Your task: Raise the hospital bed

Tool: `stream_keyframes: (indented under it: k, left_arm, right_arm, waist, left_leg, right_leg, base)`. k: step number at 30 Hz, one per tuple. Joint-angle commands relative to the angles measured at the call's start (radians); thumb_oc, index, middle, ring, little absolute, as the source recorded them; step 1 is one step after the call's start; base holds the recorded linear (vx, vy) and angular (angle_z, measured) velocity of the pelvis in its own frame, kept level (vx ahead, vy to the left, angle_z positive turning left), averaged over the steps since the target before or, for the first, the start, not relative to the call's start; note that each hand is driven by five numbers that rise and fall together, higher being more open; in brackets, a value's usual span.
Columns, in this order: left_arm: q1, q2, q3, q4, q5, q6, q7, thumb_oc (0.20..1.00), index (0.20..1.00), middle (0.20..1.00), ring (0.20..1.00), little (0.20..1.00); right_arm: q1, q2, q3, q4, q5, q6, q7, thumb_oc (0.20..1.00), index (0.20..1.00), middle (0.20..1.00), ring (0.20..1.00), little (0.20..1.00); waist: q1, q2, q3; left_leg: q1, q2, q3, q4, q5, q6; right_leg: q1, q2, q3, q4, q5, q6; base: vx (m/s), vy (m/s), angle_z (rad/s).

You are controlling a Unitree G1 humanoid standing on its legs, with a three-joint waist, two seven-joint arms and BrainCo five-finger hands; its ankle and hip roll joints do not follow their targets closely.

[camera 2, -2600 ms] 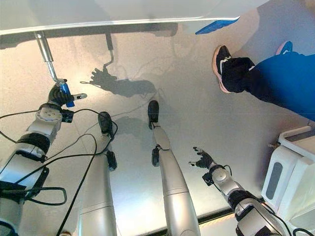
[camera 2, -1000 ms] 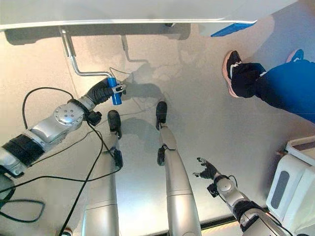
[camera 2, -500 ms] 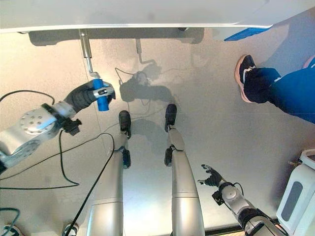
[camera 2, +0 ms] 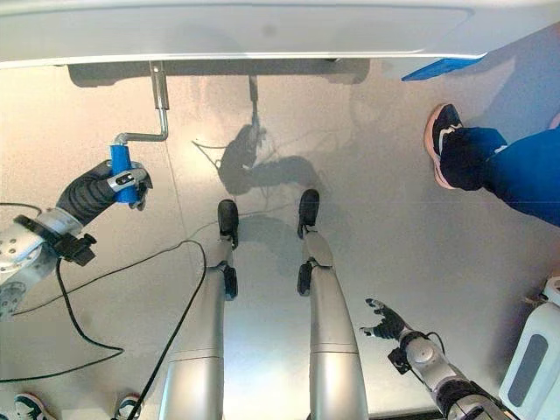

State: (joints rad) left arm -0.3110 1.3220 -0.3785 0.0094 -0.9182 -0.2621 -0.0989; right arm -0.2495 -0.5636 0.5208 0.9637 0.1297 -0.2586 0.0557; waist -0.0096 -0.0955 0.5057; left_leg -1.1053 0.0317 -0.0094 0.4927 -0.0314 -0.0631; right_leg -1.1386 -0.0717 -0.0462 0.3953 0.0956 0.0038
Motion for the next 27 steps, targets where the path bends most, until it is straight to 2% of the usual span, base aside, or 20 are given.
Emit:
stream_keyframes:
  k: [1,6,8,9,14,19,26,27]
  left_arm:
    - [0.132,-0.07,0.094,-0.009,0.079,-0.083,0.052,0.2,0.2,0.2,0.2,0.2]
    - [0.11,-0.134,0.129,0.098,0.131,-0.079,0.133,0.2,0.2,0.2,0.2,0.2]
    - [0.108,-0.134,0.127,0.099,0.132,-0.08,0.134,0.2,0.2,0.2,0.2,0.2]
    - [0.062,-0.173,0.131,0.179,0.156,-0.071,0.176,0.2,0.2,0.2,0.2,0.2]
    - [-0.029,-0.224,0.115,0.314,0.178,-0.051,0.215,0.2,0.2,0.2,0.2,0.2]
    - [-0.21,-0.325,0.053,0.59,0.229,0.0,0.254,0.2,0.2,0.2,0.2,0.2]
    - [-0.385,-0.369,-0.037,0.804,0.322,0.048,0.249,0.2,0.2,0.2,0.2,0.2]
    - [-0.462,-0.394,-0.064,0.899,0.35,0.066,0.253,0.2,0.2,0.2,0.2,0.2]
  right_arm:
    - [0.148,-0.051,0.01,-0.007,0.002,-0.008,-0.009,1.0,1.0,1.0,1.0,1.0]
    - [0.135,-0.052,0.008,-0.011,0.005,-0.003,-0.025,1.0,1.0,1.0,1.0,1.0]
    - [0.135,-0.052,0.008,-0.011,0.005,-0.002,-0.025,1.0,1.0,1.0,1.0,1.0]
    - [0.128,-0.051,0.004,-0.019,0.007,0.004,-0.033,1.0,1.0,1.0,1.0,1.0]
    - [0.118,-0.05,0.005,-0.023,0.008,0.012,-0.037,1.0,1.0,1.0,1.0,1.0]
    - [0.073,-0.033,0.029,-0.012,0.022,0.026,-0.039,1.0,1.0,1.0,1.0,1.0]
    - [0.038,-0.018,0.054,0.003,0.048,0.033,-0.042,1.0,1.0,1.0,1.0,1.0]
    - [0.018,-0.01,0.068,0.031,0.061,0.038,-0.04,1.0,1.0,1.0,1.0,1.0]
  waist:
    - [-0.019,0.053,-0.073]
    - [-0.018,0.043,-0.064]
    - [-0.018,0.043,-0.064]
    - [-0.023,0.033,-0.061]
    - [-0.034,0.018,-0.055]
    - [-0.056,-0.003,-0.051]
    - [-0.077,-0.019,-0.046]
    - [-0.085,-0.023,-0.048]
  left_leg:
    - [-0.01,-0.003,-0.02,-0.052,0.029,0.006]
    - [-0.01,-0.004,-0.022,-0.048,0.028,0.009]
    - [-0.01,-0.004,-0.022,-0.047,0.028,0.009]
    - [-0.01,-0.003,-0.02,-0.045,0.025,0.011]
    - [-0.01,-0.001,-0.019,-0.04,0.022,0.011]
    - [-0.021,0.003,-0.019,-0.016,0.012,0.012]
    - [-0.033,0.002,-0.015,0.005,-0.001,0.013]
    - [-0.037,0.002,-0.012,0.012,-0.007,0.016]
  right_leg:
    - [0.033,-0.01,-0.022,-0.027,-0.025,0.112]
    - [0.038,-0.012,-0.024,-0.03,-0.024,0.11]
    - [0.038,-0.012,-0.024,-0.03,-0.024,0.11]
    - [0.038,-0.012,-0.022,-0.032,-0.022,0.11]
    - [0.036,-0.011,-0.02,-0.034,-0.021,0.109]
    - [0.029,-0.004,-0.014,-0.032,-0.021,0.105]
    - [0.02,0.005,-0.007,-0.031,-0.022,0.104]
    - [0.015,0.008,-0.002,-0.031,-0.022,0.103]
  base:
    - [0.0,0.0,0.0]
    - [0.0,0.024,0.03]
    - [0.0,0.0,0.0]
    - [0.0,0.0,0.0]
    - [0.0,0.007,0.0]
    - [0.0,0.007,0.0]
    - [0.01,0.006,-0.03]
    - [0.02,0.012,-0.08]
